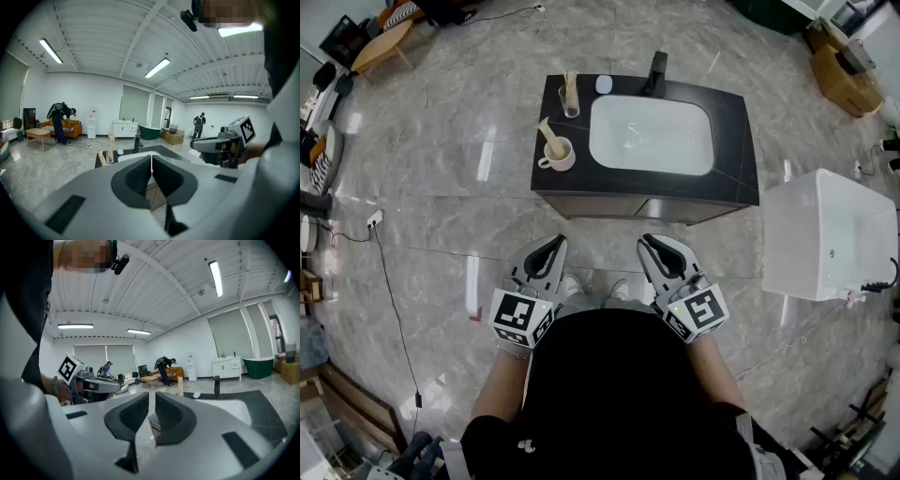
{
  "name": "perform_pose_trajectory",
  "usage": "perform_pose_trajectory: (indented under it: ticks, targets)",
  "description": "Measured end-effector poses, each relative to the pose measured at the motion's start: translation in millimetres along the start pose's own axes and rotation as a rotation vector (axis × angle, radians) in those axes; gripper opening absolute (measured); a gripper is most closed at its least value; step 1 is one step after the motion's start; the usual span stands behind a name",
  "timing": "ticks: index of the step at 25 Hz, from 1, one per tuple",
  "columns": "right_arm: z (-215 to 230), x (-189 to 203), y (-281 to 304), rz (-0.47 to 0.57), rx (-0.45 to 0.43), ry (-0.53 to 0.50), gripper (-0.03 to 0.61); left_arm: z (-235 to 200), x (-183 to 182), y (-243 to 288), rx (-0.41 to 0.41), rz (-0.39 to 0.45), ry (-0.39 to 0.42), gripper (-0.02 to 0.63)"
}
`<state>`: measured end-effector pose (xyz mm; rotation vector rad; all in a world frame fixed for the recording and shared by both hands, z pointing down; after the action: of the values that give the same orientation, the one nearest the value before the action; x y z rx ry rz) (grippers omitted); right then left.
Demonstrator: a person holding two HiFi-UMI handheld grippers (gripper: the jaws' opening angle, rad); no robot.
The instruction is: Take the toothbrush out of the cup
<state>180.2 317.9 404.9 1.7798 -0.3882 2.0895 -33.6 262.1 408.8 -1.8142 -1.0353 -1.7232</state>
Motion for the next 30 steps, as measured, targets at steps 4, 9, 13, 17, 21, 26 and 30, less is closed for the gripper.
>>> perform_pose_trajectory:
  ticks: [4, 9, 13, 17, 21, 26, 30]
  targets:
    - [-15, 5, 13, -0.010, 0.000, 0.004, 0.060, -11, 1, -8, 0.012, 0.009, -0.013, 0.026]
    - [-38, 10, 30, -0.022, -0.006, 0.001, 0.060, -32, 6, -26, 0.017, 0.003, -0.021, 0.026]
    - [-55, 11, 49, -0.026, -0.007, -0.006, 0.060, -55, 9, -42, 0.009, 0.003, -0.038, 0.026]
    - [-68, 14, 67, -0.010, 0.034, 0.041, 0.060, -80, 14, -60, 0.018, -0.004, -0.044, 0.026]
    - [-84, 20, 83, 0.001, 0.067, 0.060, 0.060, -106, 22, -72, 0.035, -0.031, -0.037, 0.026]
    - [-93, 29, 93, -0.005, 0.086, 0.081, 0.060, -120, 27, -75, 0.058, -0.047, -0.036, 0.026]
    - [-87, 29, 105, -0.009, 0.094, 0.088, 0.060, -131, 28, -67, 0.069, -0.056, -0.042, 0.026]
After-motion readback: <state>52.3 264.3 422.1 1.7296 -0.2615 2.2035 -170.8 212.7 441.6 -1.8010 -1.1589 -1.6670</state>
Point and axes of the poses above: the fingertips, and each gripper's own axes: y forward along the fingers, z to its right, x out of its underside, the point moved 6 cm from there along -y, backward along the fingers, and after that the axes turned 8 degrees about z, right-handed, at the moved point
